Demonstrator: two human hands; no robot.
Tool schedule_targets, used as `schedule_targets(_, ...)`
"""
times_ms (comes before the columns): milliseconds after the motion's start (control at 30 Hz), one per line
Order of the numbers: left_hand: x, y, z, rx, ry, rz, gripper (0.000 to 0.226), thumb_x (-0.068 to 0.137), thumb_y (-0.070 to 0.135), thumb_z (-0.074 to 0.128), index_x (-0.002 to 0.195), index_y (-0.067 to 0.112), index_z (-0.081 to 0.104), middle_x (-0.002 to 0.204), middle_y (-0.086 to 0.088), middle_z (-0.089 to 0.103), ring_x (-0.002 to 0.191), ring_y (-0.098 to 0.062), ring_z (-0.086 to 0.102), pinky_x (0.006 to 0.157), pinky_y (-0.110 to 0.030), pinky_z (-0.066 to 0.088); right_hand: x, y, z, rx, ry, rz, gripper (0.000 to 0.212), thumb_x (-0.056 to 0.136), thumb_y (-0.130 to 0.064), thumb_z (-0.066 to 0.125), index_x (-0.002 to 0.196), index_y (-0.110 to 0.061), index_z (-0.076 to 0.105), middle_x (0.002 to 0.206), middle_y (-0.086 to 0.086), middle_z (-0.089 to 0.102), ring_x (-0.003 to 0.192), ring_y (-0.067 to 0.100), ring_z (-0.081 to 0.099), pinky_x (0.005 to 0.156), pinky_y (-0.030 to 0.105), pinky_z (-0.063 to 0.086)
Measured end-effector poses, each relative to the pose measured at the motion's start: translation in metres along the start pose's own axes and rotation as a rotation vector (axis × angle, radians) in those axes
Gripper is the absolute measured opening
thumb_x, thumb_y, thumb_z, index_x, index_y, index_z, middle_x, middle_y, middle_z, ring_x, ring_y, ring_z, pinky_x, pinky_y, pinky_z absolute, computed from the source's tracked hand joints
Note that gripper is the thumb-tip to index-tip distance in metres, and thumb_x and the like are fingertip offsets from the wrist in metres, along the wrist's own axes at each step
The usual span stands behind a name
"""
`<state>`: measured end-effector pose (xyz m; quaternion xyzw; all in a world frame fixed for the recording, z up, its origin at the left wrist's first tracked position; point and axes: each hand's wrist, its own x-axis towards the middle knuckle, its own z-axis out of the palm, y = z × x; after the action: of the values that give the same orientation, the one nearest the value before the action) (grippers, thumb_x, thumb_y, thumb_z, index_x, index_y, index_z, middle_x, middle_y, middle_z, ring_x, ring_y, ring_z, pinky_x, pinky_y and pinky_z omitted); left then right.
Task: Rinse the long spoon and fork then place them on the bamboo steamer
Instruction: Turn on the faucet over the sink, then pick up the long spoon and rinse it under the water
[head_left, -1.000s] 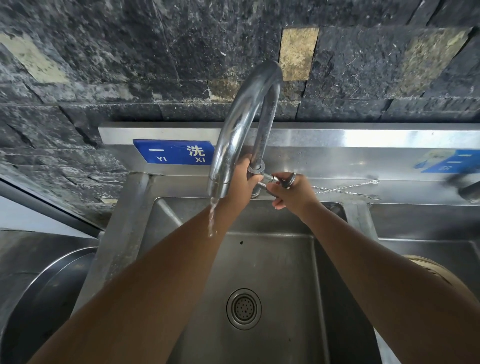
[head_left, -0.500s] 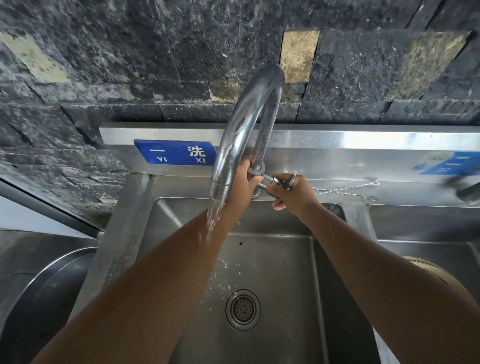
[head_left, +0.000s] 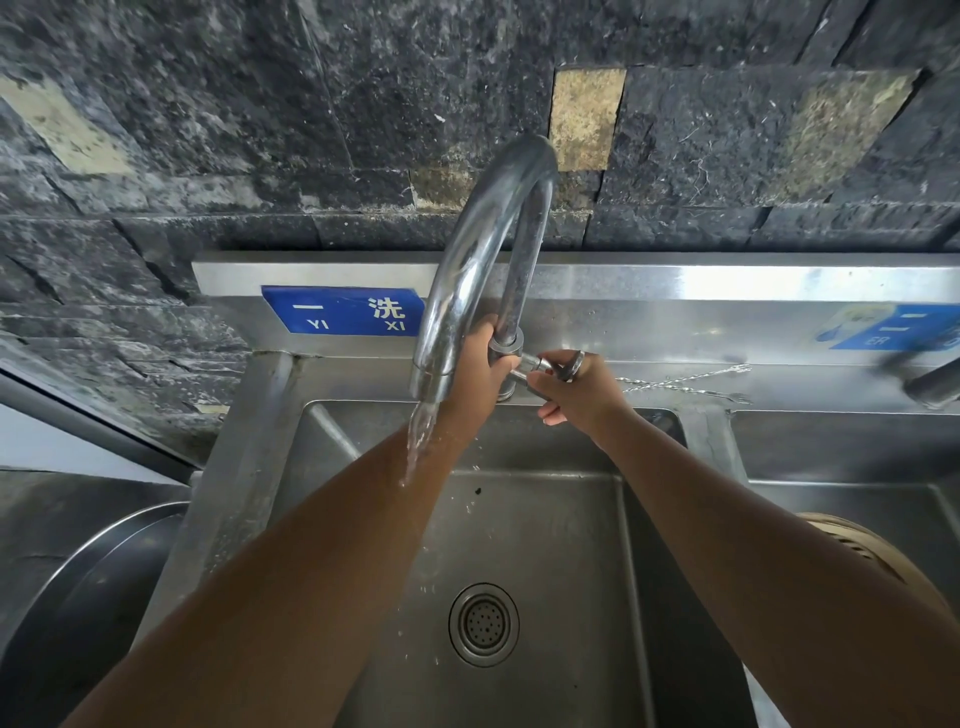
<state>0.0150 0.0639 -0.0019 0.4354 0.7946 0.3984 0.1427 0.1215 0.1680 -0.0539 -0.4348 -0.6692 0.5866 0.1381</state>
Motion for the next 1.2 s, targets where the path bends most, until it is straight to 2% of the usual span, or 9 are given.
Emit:
schedule_targets(333, 0.0, -0.002, 0.002, 0.02, 0.01, -0.005, 0.035, 0.092, 0.002, 0.062, 0.126, -0.001, 0.057, 0.116, -0.014, 0.068, 0.094, -0.006, 0.051, 0.069, 0.011, 0.032, 0.004, 0.003, 0.0, 0.001, 0.005, 0.011, 0.038, 0.09, -0.015, 0.072, 0.127, -0.009, 0.064, 0.083, 0.007, 0.068, 0.052, 0.017, 0.067, 0.054, 0.032, 0.062)
schedule_targets(633, 0.001, -0.004, 0.005, -0.001, 0.012, -0.012, 0.033, 0.091, 0.0, 0.062, 0.123, -0.002, 0.057, 0.112, -0.015, 0.068, 0.082, 0.003, 0.049, 0.065, 0.01, 0.032, 0.006, 0.004, -0.001, 0.006, -0.005, 0.005, 0.037, 0.089, -0.015, 0.072, 0.125, -0.008, 0.063, 0.08, 0.005, 0.068, 0.049, 0.013, 0.067, 0.054, 0.031, 0.062)
schedule_targets(767, -0.002, -0.008, 0.007, -0.022, 0.042, -0.027, 0.035, 0.09, -0.001, 0.062, 0.124, 0.0, 0.057, 0.112, -0.013, 0.068, 0.075, 0.013, 0.045, 0.066, 0.01, 0.032, -0.003, 0.008, 0.0, 0.033, -0.026, 0.026, 0.04, 0.084, -0.013, 0.078, 0.114, -0.019, 0.051, 0.086, 0.003, 0.067, 0.064, 0.02, 0.069, 0.07, 0.045, 0.063)
schedule_targets(833, -0.005, -0.01, 0.011, -0.005, 0.048, -0.049, 0.039, 0.09, 0.002, 0.063, 0.128, 0.004, 0.054, 0.115, -0.008, 0.067, 0.087, 0.001, 0.058, 0.074, 0.004, 0.036, -0.009, 0.013, -0.006, 0.004, -0.037, 0.016, 0.043, 0.083, -0.013, 0.079, 0.113, -0.022, 0.049, 0.094, 0.002, 0.066, 0.07, 0.022, 0.07, 0.075, 0.048, 0.063)
schedule_targets(900, -0.011, -0.013, 0.016, 0.049, 0.036, -0.083, 0.042, 0.09, 0.006, 0.062, 0.13, 0.007, 0.05, 0.115, -0.005, 0.067, 0.102, -0.013, 0.062, 0.085, -0.012, 0.045, -0.014, 0.016, -0.018, -0.04, -0.035, 0.012, 0.049, 0.083, -0.014, 0.079, 0.123, -0.017, 0.051, 0.101, 0.002, 0.063, 0.073, 0.023, 0.071, 0.074, 0.045, 0.063)
schedule_targets(967, -0.018, -0.018, 0.025, 0.131, 0.052, -0.142, 0.034, 0.09, 0.006, 0.059, 0.124, 0.006, 0.053, 0.107, -0.007, 0.067, 0.098, -0.02, 0.064, 0.078, -0.026, 0.051, -0.018, 0.019, -0.032, -0.088, -0.014, 0.001, 0.048, 0.082, -0.018, 0.08, 0.122, -0.02, 0.054, 0.104, 0.003, 0.064, 0.074, 0.023, 0.072, 0.071, 0.042, 0.063)
schedule_targets(1033, -0.026, -0.021, 0.034, 0.194, 0.046, -0.203, 0.026, 0.09, 0.006, 0.055, 0.116, 0.005, 0.056, 0.102, -0.011, 0.068, 0.089, -0.023, 0.064, 0.068, -0.03, 0.048, -0.021, 0.022, -0.046, -0.158, 0.028, -0.025, 0.039, 0.081, -0.023, 0.081, 0.11, -0.03, 0.057, 0.102, 0.003, 0.068, 0.076, 0.024, 0.072, 0.072, 0.044, 0.062)
schedule_targets(1100, -0.034, -0.022, 0.045, 0.27, -0.031, -0.217, 0.023, 0.09, 0.008, 0.051, 0.111, 0.005, 0.06, 0.104, -0.015, 0.068, 0.094, -0.031, 0.064, 0.076, -0.037, 0.049, -0.021, 0.026, -0.059, -0.232, 0.072, -0.04, 0.032, 0.081, -0.026, 0.08, 0.106, -0.029, 0.06, 0.103, 0.003, 0.07, 0.085, 0.026, 0.072, 0.075, 0.046, 0.062)
schedule_targets(1200, -0.041, -0.023, 0.063, 0.298, -0.14, -0.154, 0.026, 0.092, 0.008, 0.05, 0.115, 0.005, 0.061, 0.114, -0.016, 0.064, 0.107, -0.032, 0.06, 0.09, -0.035, 0.045, -0.016, 0.035, -0.074, -0.319, 0.154, -0.026, 0.036, 0.084, -0.025, 0.077, 0.117, -0.014, 0.066, 0.112, 0.005, 0.072, 0.098, 0.027, 0.07, 0.088, 0.044, 0.057)
